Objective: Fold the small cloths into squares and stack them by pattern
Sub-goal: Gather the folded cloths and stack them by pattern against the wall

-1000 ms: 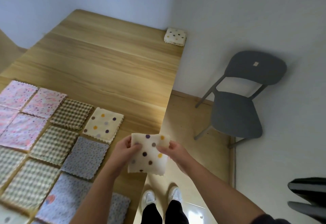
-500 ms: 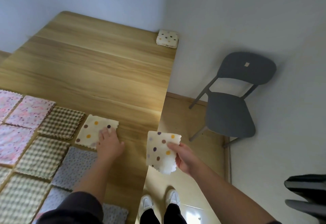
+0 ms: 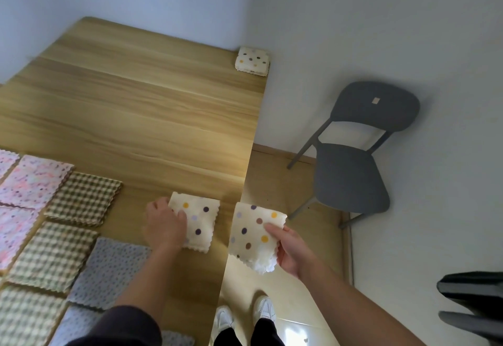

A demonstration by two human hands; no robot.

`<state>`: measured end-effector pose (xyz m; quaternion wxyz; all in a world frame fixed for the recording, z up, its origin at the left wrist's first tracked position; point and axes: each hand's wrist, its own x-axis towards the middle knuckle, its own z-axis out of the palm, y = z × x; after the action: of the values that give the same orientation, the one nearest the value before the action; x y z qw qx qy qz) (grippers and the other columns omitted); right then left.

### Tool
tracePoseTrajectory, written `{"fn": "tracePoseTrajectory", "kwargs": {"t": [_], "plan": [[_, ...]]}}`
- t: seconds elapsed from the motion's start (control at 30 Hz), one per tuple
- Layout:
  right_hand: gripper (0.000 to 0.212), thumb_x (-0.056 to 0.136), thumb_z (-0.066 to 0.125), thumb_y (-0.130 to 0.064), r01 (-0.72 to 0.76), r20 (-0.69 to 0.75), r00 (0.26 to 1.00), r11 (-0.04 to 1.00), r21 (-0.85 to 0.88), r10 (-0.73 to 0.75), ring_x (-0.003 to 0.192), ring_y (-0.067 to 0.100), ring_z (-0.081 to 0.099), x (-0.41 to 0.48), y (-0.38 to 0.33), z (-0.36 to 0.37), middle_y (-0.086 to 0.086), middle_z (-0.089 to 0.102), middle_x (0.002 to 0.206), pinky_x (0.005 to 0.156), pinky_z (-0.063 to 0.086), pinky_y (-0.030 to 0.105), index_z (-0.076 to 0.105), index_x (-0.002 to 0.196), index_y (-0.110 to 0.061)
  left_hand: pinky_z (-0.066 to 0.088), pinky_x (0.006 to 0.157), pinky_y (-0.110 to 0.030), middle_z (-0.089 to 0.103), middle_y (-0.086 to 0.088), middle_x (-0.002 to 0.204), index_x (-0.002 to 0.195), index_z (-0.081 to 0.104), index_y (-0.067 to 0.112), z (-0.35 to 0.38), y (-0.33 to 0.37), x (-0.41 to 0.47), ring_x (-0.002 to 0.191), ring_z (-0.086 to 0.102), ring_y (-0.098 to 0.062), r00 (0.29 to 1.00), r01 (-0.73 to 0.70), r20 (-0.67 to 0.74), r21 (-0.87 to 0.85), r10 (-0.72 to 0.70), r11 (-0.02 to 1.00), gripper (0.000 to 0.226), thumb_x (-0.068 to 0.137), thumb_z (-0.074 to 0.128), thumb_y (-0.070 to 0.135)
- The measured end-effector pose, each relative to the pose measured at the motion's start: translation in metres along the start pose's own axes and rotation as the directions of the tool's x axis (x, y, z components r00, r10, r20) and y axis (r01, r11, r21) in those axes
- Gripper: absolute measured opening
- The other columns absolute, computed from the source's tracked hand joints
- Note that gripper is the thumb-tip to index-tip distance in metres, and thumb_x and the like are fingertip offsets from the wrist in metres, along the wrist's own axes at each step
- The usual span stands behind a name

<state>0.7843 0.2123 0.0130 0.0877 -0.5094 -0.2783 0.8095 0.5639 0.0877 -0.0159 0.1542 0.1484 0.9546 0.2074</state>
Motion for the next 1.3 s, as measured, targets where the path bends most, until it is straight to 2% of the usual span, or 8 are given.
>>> {"fn": "tracePoseTrajectory", "kwargs": {"t": [0.17, 0.3, 0.5, 0.6, 0.67, 0.9, 1.0, 1.3], "plan": [[0.023, 0.094, 0.058, -0.010, 0.003, 0.030, 1.000, 1.000, 0.008, -0.003, 0.099, 0.027, 0.069, -0.001, -0.005, 0.004, 0.015, 0.071, 0.110, 0.085, 0.056, 0.039, 0.062, 0.115, -0.004, 0.046, 0.090, -0.045, 0.061, -0.010, 0.113, 0.119, 0.051, 0.011, 0.001, -0.002, 0.017, 0.104, 0.058, -0.030, 0.981, 0.172, 0.098, -0.024, -0.169, 0.985, 0.041, 0.087, 0.065, 0.033], [0.025, 0.094, 0.059, -0.010, 0.013, 0.027, 1.000, 1.000, 0.015, -0.013, 0.103, 0.029, 0.067, 0.000, -0.014, 0.001, 0.015, 0.070, 0.112, 0.094, 0.052, 0.043, 0.061, 0.118, -0.004, 0.052, 0.076, -0.041, 0.062, -0.009, 0.101, 0.101, 0.054, 0.013, 0.002, -0.001, 0.024, 0.084, 0.059, -0.026, 0.931, 0.306, 0.270, -0.207, -0.247, 0.929, 0.022, 0.086, 0.067, 0.022], [0.029, 0.093, 0.059, -0.010, 0.028, -0.020, 0.999, 0.994, 0.107, -0.026, 0.110, 0.031, 0.064, 0.006, -0.025, -0.013, 0.016, 0.069, 0.114, 0.098, 0.049, 0.045, 0.060, 0.122, -0.003, 0.047, 0.070, -0.039, 0.058, -0.010, 0.096, 0.095, 0.053, 0.011, -0.009, 0.015, 0.019, 0.083, 0.054, -0.025, 0.901, 0.304, 0.411, -0.365, -0.141, 0.880, 0.008, 0.091, 0.052, 0.019], [0.030, 0.093, 0.059, -0.011, 0.033, -0.035, 0.999, 0.991, 0.133, -0.029, 0.111, 0.031, 0.064, 0.008, -0.038, -0.020, 0.015, 0.069, 0.115, 0.094, 0.051, 0.044, 0.060, 0.122, -0.003, 0.053, 0.078, -0.047, 0.059, -0.008, 0.103, 0.109, 0.050, 0.012, -0.014, 0.026, 0.012, 0.092, 0.059, -0.030, 0.880, 0.322, 0.468, -0.457, -0.084, 0.829, 0.019, 0.091, 0.054, 0.014], [0.031, 0.092, 0.060, -0.012, 0.033, -0.051, 0.998, 0.989, 0.147, -0.026, 0.108, 0.030, 0.065, 0.010, -0.049, -0.028, 0.015, 0.070, 0.114, 0.088, 0.054, 0.042, 0.060, 0.122, -0.004, 0.055, 0.079, -0.050, 0.061, -0.008, 0.108, 0.118, 0.049, 0.015, -0.014, 0.036, 0.006, 0.097, 0.061, -0.032, 0.862, 0.348, 0.506, -0.524, -0.045, 0.777, 0.030, 0.090, 0.056, 0.010], [0.022, 0.093, 0.059, -0.015, 0.035, -0.048, 0.998, 0.994, 0.103, -0.030, 0.090, 0.025, 0.071, 0.026, -0.110, -0.064, 0.010, 0.074, 0.101, 0.065, 0.059, 0.038, 0.062, 0.115, -0.010, 0.057, 0.073, -0.047, 0.067, -0.015, 0.104, 0.115, 0.061, 0.012, -0.001, 0.097, -0.002, 0.093, 0.065, -0.035, 0.845, 0.418, 0.534, -0.620, -0.033, 0.664, 0.022, 0.093, 0.055, 0.012], [0.026, 0.093, 0.061, -0.018, 0.040, -0.042, 0.998, 0.999, 0.036, -0.039, 0.100, 0.031, 0.067, 0.034, -0.149, -0.072, 0.012, 0.072, 0.107, 0.075, 0.057, 0.045, 0.060, 0.118, -0.010, 0.055, 0.082, -0.053, 0.068, -0.014, 0.106, 0.119, 0.062, 0.012, 0.006, 0.131, 0.003, 0.095, 0.065, -0.035, 0.846, 0.441, 0.530, -0.627, -0.064, 0.642, 0.028, 0.093, 0.058, 0.020], [0.040, 0.087, 0.066, -0.022, 0.071, 0.007, 0.997, 0.997, 0.000, -0.071, 0.110, 0.036, 0.061, 0.059, -0.232, -0.081, 0.012, 0.067, 0.117, 0.095, 0.048, 0.054, 0.057, 0.124, -0.011, 0.052, 0.088, -0.053, 0.069, -0.014, 0.105, 0.116, 0.063, 0.013, 0.017, 0.216, 0.029, 0.098, 0.064, -0.033, 0.839, 0.450, 0.544, -0.673, -0.020, 0.588, 0.027, 0.096, 0.053, 0.029]]}}
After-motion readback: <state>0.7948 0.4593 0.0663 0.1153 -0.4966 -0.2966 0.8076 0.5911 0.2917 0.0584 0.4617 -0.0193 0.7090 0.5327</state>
